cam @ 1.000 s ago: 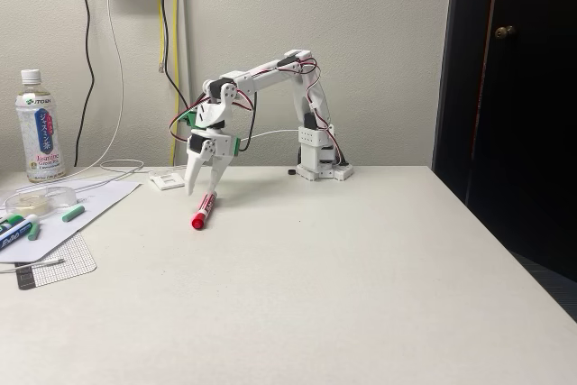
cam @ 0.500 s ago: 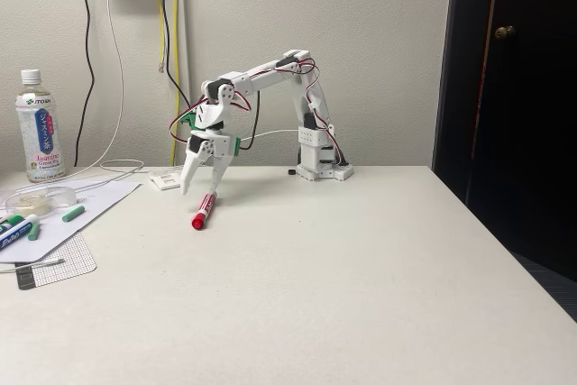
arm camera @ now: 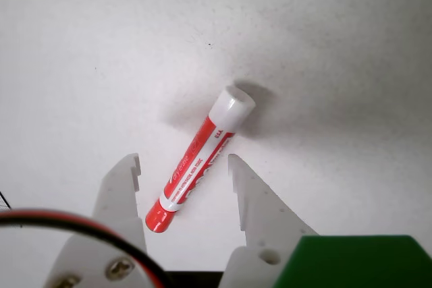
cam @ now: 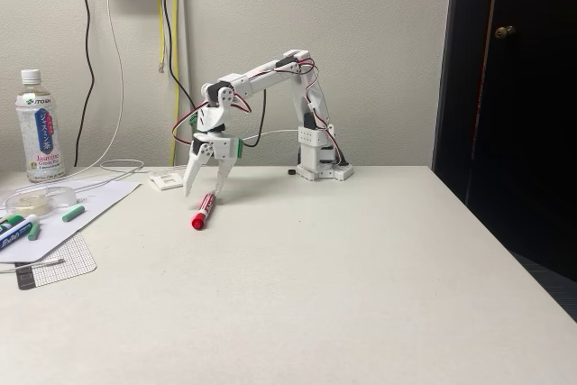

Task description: Pick up the red marker.

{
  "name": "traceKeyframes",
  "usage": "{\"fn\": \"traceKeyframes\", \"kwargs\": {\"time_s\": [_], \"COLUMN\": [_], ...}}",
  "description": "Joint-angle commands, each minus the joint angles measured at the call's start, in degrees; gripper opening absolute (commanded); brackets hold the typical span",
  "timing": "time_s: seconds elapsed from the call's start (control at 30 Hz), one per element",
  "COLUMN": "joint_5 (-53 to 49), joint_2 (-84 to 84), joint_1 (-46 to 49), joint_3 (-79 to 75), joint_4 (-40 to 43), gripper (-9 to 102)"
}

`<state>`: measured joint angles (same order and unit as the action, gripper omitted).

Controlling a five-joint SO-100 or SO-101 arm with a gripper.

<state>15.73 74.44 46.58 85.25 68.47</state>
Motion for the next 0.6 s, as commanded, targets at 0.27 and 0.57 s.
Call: {"fn": "traceKeyframes", "kwargs": {"time_s": [0.27, 0.57], "joint_5": [6.2, 3.9], "joint_2": [-0.1, -1.4], "joint_1": [1.3, 1.9], "joint_3": [-0.2, -0.2], "joint_4": [-3.3, -4.4], "gripper": [32, 34]}}
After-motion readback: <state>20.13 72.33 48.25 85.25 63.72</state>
